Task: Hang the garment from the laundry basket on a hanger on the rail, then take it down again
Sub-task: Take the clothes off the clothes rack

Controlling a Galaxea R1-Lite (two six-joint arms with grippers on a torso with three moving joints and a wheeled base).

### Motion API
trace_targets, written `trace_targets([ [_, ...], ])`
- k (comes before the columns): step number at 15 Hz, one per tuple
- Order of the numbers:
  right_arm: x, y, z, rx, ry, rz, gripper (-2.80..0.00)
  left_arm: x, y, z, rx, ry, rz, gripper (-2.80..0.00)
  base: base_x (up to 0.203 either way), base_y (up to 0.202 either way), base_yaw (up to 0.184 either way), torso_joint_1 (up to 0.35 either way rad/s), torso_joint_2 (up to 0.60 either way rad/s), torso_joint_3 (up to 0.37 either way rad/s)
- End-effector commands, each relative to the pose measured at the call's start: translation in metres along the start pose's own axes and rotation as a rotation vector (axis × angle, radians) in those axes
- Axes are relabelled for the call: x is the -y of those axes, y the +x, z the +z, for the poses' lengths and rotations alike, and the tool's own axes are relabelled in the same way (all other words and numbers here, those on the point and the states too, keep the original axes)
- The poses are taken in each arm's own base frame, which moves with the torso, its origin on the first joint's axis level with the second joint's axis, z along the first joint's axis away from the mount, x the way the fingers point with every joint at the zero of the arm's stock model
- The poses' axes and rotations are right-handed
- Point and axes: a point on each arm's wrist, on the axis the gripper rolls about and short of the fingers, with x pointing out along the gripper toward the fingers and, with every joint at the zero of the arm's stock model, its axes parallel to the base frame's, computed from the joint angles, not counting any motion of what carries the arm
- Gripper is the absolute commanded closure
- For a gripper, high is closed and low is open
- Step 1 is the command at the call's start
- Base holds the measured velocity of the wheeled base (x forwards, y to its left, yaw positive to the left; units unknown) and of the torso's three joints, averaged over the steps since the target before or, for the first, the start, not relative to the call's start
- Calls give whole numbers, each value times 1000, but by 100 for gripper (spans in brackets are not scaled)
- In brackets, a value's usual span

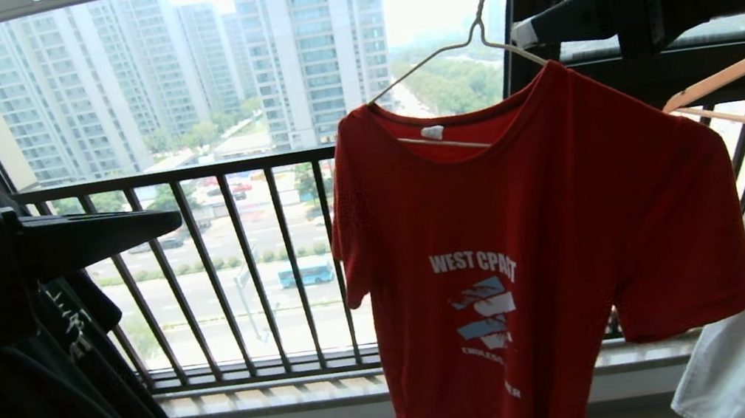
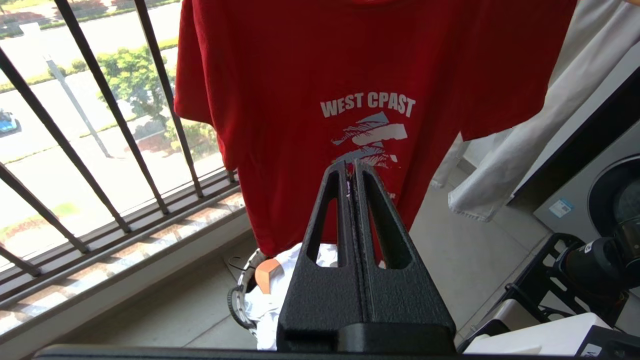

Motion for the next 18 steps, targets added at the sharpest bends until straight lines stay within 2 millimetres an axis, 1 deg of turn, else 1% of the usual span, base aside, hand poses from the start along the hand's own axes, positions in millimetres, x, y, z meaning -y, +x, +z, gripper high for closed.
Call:
trace_targets([
  [1, -1, 30, 0, -32, -5, 26, -280, 0, 1, 0, -3, -2, -2, 0, 0, 0, 0, 0, 0, 0],
  [3, -3, 52, -1, -47, -6, 30, -280, -1, 3, 0, -7, -5, 1, 0, 0, 0, 0, 0, 0, 0],
  [5, -1, 71, -2, -52, -12, 31, -280, -1, 3, 0, -9, -6, 1, 0, 0, 0, 0, 0, 0, 0],
  [7, 4, 84, -9, -76, -48, 19, -280, -2, 5, 0, -10, -7, 2, 0, 0, 0, 0, 0, 0, 0],
  [9, 12, 93, -15, -90, -57, 3, -280, -3, 7, -1, -17, -8, 3, 0, 0, 0, 0, 0, 0, 0],
  [10, 17, 96, -17, -92, -56, -3, 0, -3, 7, -1, -18, -8, 3, 0, 0, 0, 0, 0, 0, 0],
  [13, 21, 94, -15, -68, -51, 8, 0, -3, 8, -1, -20, -9, 3, 0, 0, 0, 0, 0, 0, 0],
  [15, 21, 93, -14, -65, -52, 7, 0, -6, 15, -3, -39, -17, 0, 0, 0, 0, 0, 0, 0, 0],
  [17, 21, 89, -11, -55, -53, 10, 0, 2, 24, -5, -63, -30, -60, 0, 0, 0, 0, 0, 0, 0],
  [18, 19, 87, -10, -49, -53, 13, 0, 2, 31, -6, -80, -50, -71, 0, 0, 0, 0, 0, 0, 0],
])
